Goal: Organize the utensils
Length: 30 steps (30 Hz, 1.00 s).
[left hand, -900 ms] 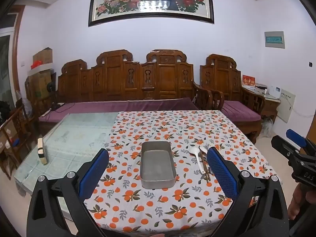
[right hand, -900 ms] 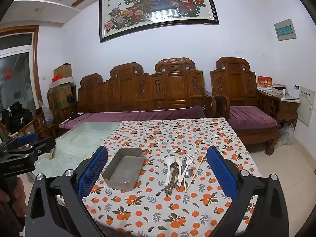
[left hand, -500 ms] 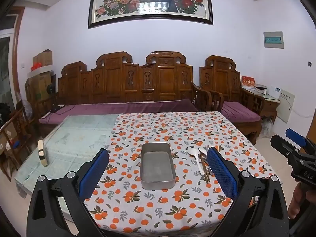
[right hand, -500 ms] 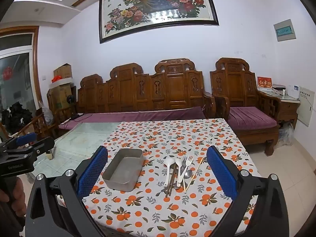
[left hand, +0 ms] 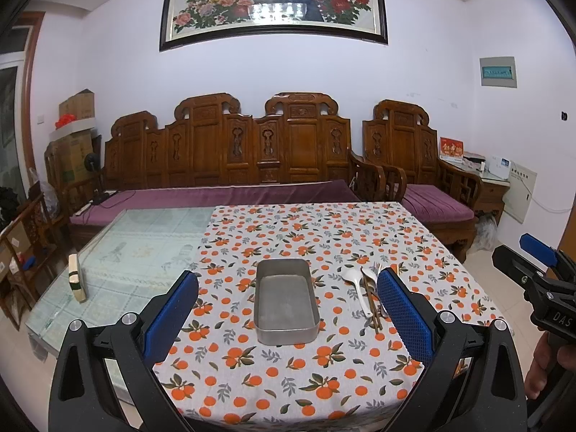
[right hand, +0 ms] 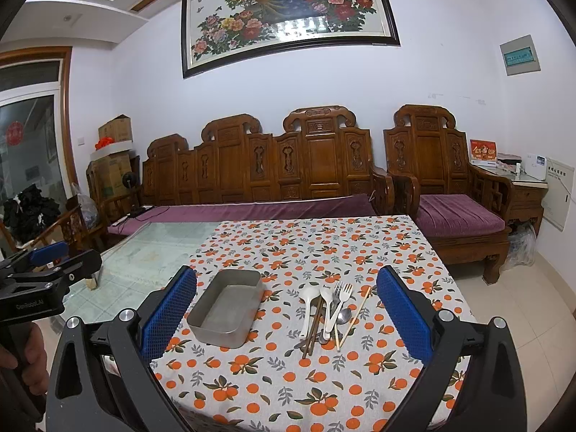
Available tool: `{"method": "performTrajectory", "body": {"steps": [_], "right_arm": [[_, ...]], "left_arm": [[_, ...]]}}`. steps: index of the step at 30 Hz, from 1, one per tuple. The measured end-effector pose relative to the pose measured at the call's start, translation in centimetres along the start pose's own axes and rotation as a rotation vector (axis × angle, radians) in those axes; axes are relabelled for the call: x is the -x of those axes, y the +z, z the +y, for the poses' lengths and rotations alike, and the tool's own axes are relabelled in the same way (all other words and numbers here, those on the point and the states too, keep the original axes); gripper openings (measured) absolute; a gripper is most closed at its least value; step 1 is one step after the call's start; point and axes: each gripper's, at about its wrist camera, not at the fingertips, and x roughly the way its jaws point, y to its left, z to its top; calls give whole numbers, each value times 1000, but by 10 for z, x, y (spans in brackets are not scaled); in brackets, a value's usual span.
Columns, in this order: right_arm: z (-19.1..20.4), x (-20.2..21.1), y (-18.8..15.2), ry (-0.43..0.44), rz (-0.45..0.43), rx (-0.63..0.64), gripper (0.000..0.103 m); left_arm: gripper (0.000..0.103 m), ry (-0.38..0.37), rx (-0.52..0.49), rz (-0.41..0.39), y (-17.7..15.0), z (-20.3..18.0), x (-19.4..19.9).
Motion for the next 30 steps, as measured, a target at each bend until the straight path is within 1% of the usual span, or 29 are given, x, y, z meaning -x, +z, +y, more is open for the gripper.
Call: {"method": "performTrajectory", "body": {"steps": [30], "right_arm": [[0, 0, 0, 0, 1, 1, 100]], "left_arm": [[96, -2, -1, 2, -5, -2, -2]]}}
